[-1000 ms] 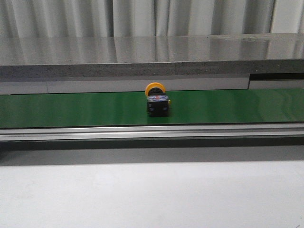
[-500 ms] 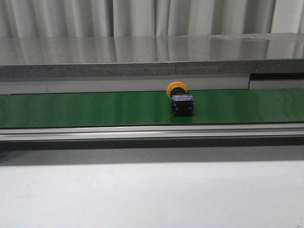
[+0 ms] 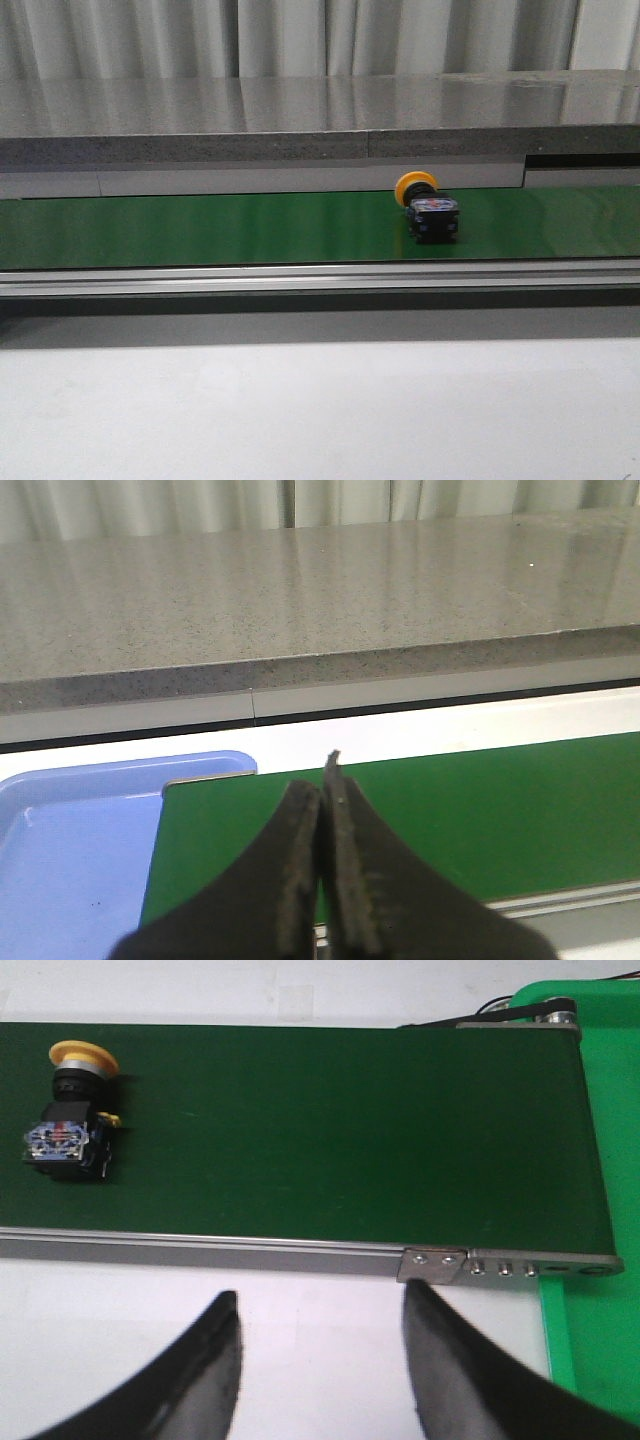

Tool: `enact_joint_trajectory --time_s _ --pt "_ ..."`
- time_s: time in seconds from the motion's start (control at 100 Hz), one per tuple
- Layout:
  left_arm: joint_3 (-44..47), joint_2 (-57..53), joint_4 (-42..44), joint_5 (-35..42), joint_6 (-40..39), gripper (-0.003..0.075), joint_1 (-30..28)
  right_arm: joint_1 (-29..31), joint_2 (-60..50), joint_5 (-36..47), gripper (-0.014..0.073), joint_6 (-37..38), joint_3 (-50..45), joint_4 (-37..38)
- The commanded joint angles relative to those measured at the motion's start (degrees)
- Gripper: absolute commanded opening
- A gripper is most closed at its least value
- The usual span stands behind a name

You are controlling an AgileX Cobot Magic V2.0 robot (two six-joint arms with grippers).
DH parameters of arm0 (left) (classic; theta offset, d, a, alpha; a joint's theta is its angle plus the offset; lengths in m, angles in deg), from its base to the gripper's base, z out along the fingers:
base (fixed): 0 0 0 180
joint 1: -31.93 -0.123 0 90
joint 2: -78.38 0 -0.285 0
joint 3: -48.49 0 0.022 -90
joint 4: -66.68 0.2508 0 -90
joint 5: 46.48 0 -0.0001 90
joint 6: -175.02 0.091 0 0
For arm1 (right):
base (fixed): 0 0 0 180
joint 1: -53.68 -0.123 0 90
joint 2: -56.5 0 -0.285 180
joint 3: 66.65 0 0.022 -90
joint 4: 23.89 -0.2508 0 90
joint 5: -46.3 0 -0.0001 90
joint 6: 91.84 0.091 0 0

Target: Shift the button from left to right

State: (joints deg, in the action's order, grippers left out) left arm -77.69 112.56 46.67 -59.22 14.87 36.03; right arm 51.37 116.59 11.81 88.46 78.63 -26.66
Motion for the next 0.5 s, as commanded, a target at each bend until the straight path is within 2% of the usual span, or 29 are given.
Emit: enact_joint_trajectory --time_s 0.0,0.21,0.49 --pt "-1.68 0.44 -0.9 4.32 -0.15 -0.002 0.45 0.17 -0.33 5.07 0.0523 -0.3 2.11 -0.49" --pt "-1.68 0.44 -0.9 4.32 -0.15 -0.002 0.45 0.17 0.27 6.51 0.0524 -0.3 2.43 -2.77" --pt "-1.68 0.44 -0.9 4.32 -0.15 -0.002 0.45 0.1 8.87 1.53 0.0524 -1.45 10.14 -2.77"
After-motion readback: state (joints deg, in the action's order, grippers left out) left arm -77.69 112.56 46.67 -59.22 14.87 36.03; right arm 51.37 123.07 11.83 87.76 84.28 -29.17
